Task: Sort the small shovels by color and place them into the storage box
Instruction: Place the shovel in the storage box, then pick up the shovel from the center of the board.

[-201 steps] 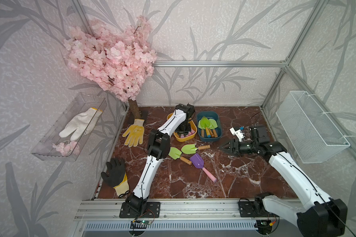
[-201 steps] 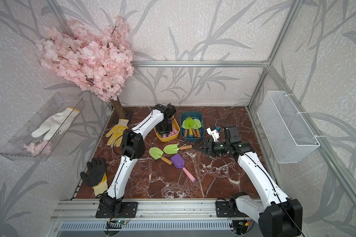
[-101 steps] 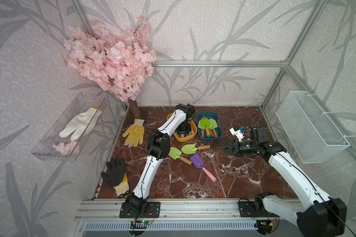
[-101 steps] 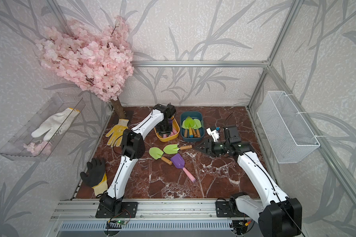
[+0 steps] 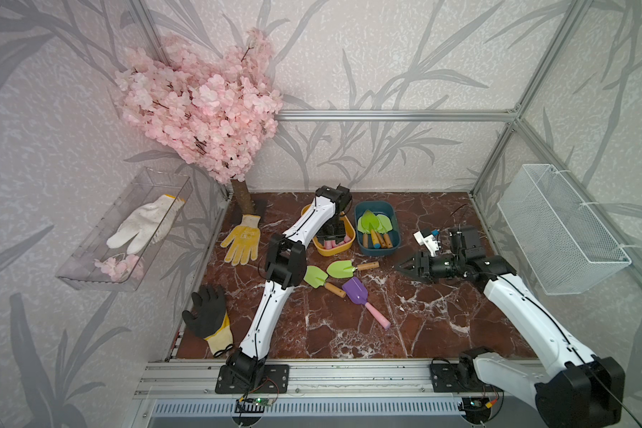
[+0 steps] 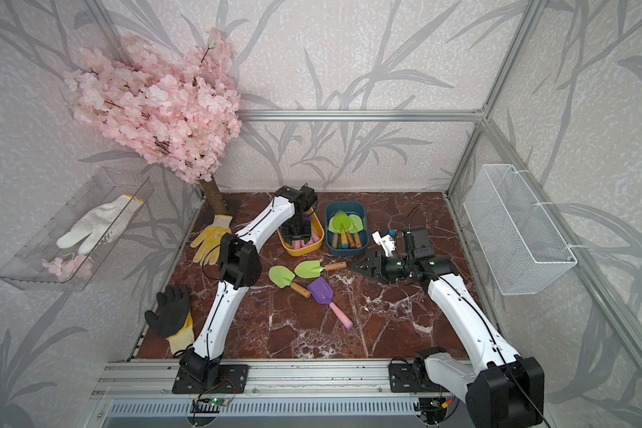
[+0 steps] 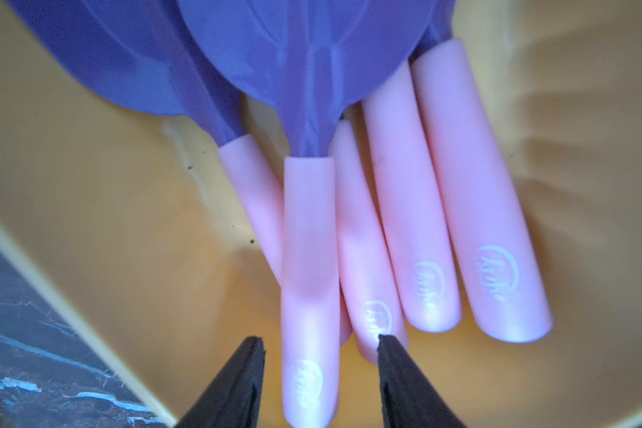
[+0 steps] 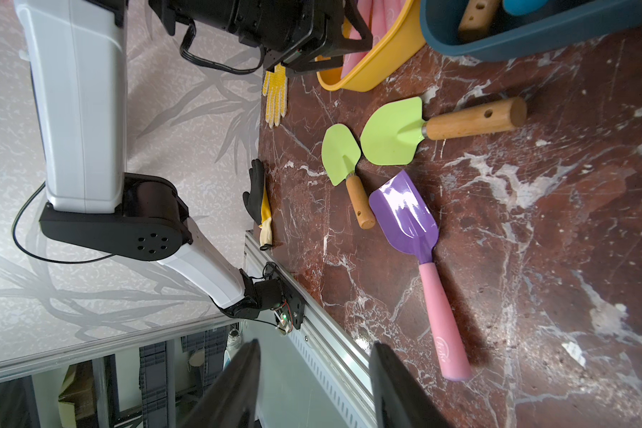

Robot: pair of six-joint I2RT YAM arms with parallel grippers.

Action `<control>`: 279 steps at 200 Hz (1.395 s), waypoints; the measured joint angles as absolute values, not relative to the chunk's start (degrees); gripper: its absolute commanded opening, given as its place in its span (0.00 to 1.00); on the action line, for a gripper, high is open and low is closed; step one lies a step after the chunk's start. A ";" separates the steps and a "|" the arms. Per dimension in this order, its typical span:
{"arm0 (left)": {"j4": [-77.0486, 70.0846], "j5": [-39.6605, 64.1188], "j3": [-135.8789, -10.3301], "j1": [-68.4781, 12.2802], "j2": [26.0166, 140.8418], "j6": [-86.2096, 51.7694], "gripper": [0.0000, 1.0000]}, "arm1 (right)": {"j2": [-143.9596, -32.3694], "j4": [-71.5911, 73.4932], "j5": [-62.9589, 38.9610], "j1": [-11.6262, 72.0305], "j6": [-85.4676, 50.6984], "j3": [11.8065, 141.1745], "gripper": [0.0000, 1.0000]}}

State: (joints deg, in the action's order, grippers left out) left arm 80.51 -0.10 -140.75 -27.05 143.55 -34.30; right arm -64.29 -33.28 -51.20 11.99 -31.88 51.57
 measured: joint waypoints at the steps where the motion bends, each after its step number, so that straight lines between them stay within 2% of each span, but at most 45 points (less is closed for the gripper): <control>1: 80.58 -0.14 -140.81 -27.07 143.35 -34.37 0.56 | -64.29 -33.28 -51.20 11.99 -31.90 51.55 0.52; 29: 80.88 -1.54 -143.22 -27.68 139.24 -35.14 0.59 | -64.51 -35.59 -48.71 12.14 -30.22 52.23 0.52; 90: 80.93 -6.96 -141.16 -30.87 121.62 -36.23 0.62 | -64.31 -46.26 -34.68 16.49 -19.75 58.37 0.52; 130: 78.02 -11.11 -123.28 -32.47 105.12 -37.58 0.62 | -63.75 -48.36 -28.99 20.10 -18.11 56.45 0.53; 188: 73.67 -16.43 -95.59 -31.83 82.21 -42.22 0.63 | -68.38 -49.82 -17.23 35.83 -16.73 54.57 0.55; 232: 74.22 -19.27 -85.41 -30.63 69.38 -46.33 0.65 | -76.51 -49.50 -11.99 43.24 -16.19 54.24 0.56; 279: 75.20 -19.94 -80.31 -29.89 65.04 -48.93 0.65 | -82.74 -47.70 -11.16 47.00 -16.51 53.41 0.57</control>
